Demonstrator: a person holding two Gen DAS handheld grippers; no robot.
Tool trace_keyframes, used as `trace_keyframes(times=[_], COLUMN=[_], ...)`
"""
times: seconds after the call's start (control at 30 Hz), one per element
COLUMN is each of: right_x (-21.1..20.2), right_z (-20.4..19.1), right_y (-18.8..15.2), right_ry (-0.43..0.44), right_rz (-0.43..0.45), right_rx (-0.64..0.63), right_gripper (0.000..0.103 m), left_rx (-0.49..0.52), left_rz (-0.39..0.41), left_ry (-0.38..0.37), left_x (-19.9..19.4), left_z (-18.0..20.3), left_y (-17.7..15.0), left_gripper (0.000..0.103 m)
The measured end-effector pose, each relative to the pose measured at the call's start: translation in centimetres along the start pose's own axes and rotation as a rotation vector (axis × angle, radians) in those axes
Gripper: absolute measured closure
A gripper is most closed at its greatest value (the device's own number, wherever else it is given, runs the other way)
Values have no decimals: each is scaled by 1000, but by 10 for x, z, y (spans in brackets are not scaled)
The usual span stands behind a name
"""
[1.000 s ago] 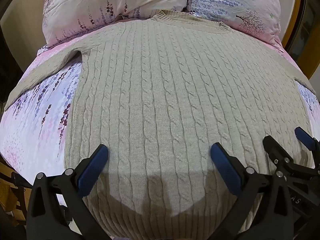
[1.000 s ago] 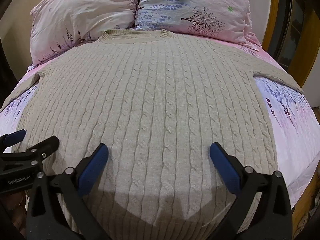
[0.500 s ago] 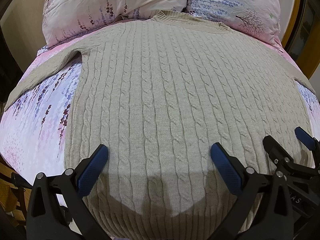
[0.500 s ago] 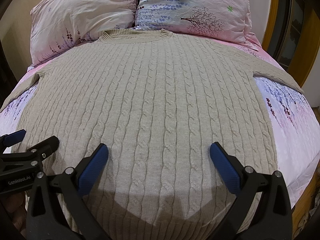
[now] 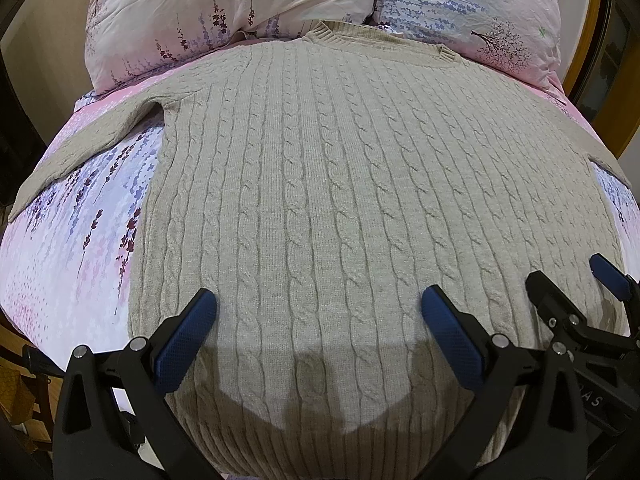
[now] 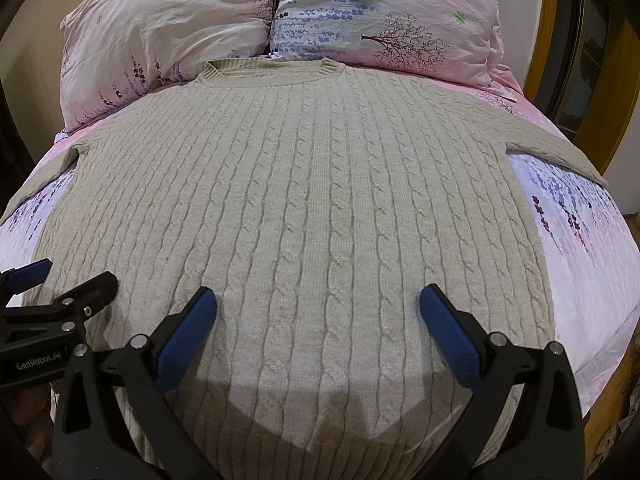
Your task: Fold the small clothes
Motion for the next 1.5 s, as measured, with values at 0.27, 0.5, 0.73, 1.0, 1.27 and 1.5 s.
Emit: trace_keyframes(times=[0.27,0.5,0.73,1.0,1.27,1.5], right_x=[0,0,0,1,2,4], right_z=[0,0,0,-1,-1,-2], right_y=[0,0,0,-1,-1,0], right_ry=[0,0,0,0,1,3], right_rz=[0,0,-1,-5,-12,-29], right_rx=[0,0,0,-2,-5,-13], right_gripper=[2,2,2,2,2,2], left_rx=[0,0,0,0,0,1], left_rz=[1,1,0,1,-2,-7], left_ry=[0,0,0,0,1,3], left_x=[0,0,0,0,1,1], left_z=[0,0,0,0,0,-1], left_y=[0,0,0,0,-1,2], left_gripper=[1,1,1,1,1,1])
Point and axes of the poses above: each gripper's, at about its wrist camera, not at the fingertips, and x roughly the way its jaws point, z to its right, y to its top, the point moved 3 cm from there along x, roughly the way its jaws point, and after that the axes turned 11 degrees about -x, right-handed, at the moved point
